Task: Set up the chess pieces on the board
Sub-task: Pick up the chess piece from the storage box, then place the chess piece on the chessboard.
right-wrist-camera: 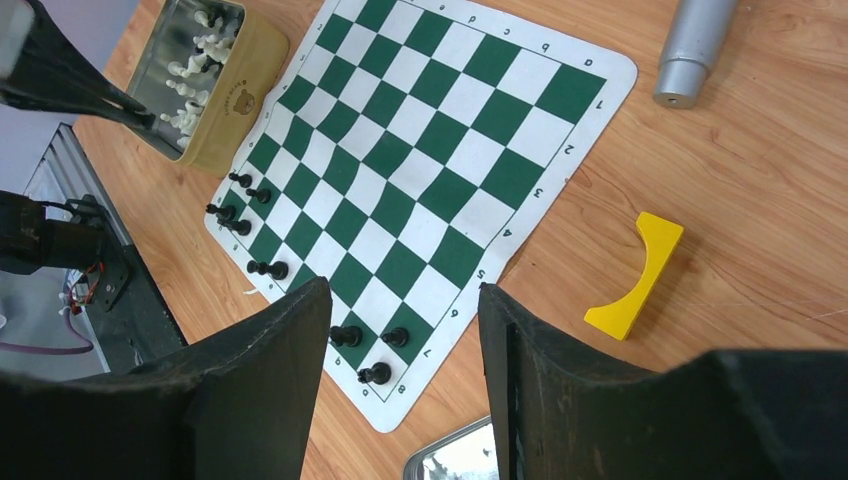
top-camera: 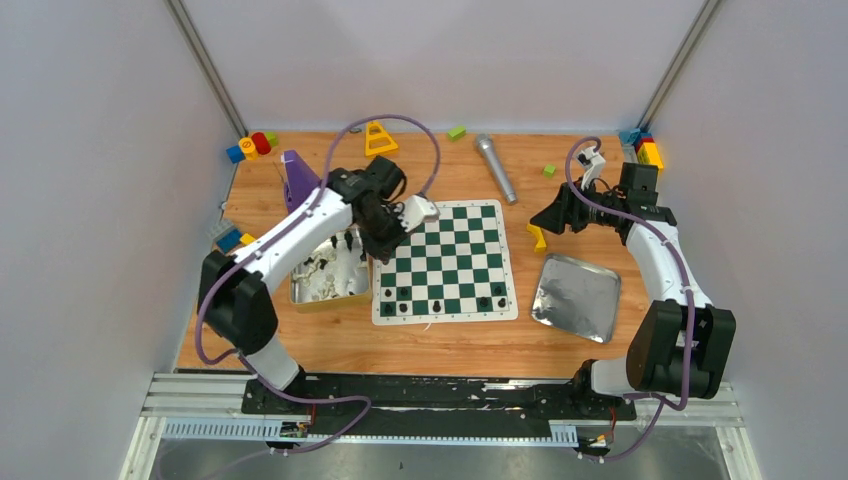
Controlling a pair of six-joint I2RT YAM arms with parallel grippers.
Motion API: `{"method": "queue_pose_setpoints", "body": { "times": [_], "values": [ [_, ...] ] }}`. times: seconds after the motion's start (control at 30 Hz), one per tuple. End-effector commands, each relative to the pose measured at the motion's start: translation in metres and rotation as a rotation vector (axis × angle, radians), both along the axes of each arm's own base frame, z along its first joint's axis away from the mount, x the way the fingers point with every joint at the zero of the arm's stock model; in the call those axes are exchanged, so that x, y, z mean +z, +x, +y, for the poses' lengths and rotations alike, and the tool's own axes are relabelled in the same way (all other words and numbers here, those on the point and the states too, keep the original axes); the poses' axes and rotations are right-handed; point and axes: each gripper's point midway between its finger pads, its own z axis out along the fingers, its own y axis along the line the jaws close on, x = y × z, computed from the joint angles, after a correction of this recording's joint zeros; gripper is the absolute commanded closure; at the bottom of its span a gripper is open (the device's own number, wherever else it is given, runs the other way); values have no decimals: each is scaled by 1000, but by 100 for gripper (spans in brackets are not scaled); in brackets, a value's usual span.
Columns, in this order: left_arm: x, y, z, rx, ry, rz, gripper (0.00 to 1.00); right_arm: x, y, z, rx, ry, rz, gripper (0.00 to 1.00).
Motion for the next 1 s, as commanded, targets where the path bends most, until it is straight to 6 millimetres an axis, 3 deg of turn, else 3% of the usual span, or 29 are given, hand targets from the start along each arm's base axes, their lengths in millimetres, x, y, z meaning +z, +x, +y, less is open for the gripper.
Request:
{"method": "queue_pose_setpoints", "body": {
  "times": [0.0,0.2,0.37,0.73,0.97],
  "values": [
    [-6,-4,-51,-101,-9,23,88,21,3,-1,8,-31,-93,44],
    [-44,-11,-89,-198,63,76,88,22,1,-1,5,-36,-96,43],
    [-73,-14,-99,-223,108,122,88,20,0,-1,6,-38,-93,43],
    [-99,-17,-104,-236,154,161,86,17,-1,-1,11,-36,-82,43],
    [-104,-20,-109,-242,153,180,86,15,-1,-2,10,-38,-78,43]
  ]
}}
